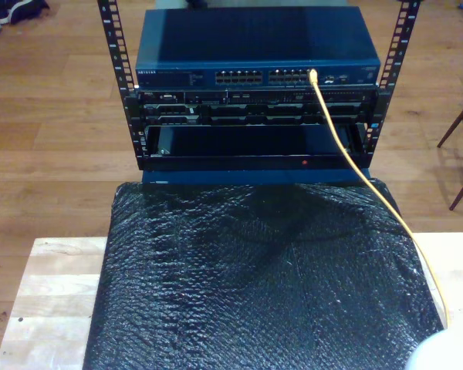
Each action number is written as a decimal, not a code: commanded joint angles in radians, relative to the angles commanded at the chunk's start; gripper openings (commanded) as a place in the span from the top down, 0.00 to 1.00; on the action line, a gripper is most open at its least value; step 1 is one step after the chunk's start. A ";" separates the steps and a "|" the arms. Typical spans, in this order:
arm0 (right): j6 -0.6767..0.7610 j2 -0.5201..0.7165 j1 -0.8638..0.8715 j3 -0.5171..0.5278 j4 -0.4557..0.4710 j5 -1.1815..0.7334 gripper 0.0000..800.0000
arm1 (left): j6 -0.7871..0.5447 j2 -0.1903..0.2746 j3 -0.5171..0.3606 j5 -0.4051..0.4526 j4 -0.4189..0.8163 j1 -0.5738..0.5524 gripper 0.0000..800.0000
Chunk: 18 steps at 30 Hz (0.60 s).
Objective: Grab the cable and plug it in
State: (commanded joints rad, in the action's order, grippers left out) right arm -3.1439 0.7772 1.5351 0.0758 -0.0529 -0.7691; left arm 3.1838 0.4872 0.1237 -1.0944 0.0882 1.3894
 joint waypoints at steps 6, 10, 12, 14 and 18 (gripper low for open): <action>0.000 0.000 0.017 0.003 -0.014 0.000 0.00 | 0.000 0.000 0.000 0.000 0.000 0.000 0.00; 0.002 0.000 0.014 0.003 -0.014 0.003 0.00 | 0.000 0.000 0.000 0.000 0.000 0.000 0.00; 0.002 0.000 0.018 0.003 -0.014 0.003 0.00 | 0.000 0.000 0.000 0.000 0.000 0.000 0.00; 0.003 0.000 0.018 0.002 -0.014 0.003 0.00 | 0.000 0.000 0.000 0.000 0.000 0.000 0.00; 0.003 0.000 0.018 0.002 -0.014 0.003 0.00 | 0.000 0.000 0.000 0.000 0.000 0.000 0.00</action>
State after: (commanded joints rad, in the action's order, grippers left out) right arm -3.1408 0.7772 1.5535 0.0773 -0.0667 -0.7660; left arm 3.1838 0.4872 0.1237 -1.0944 0.0882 1.3894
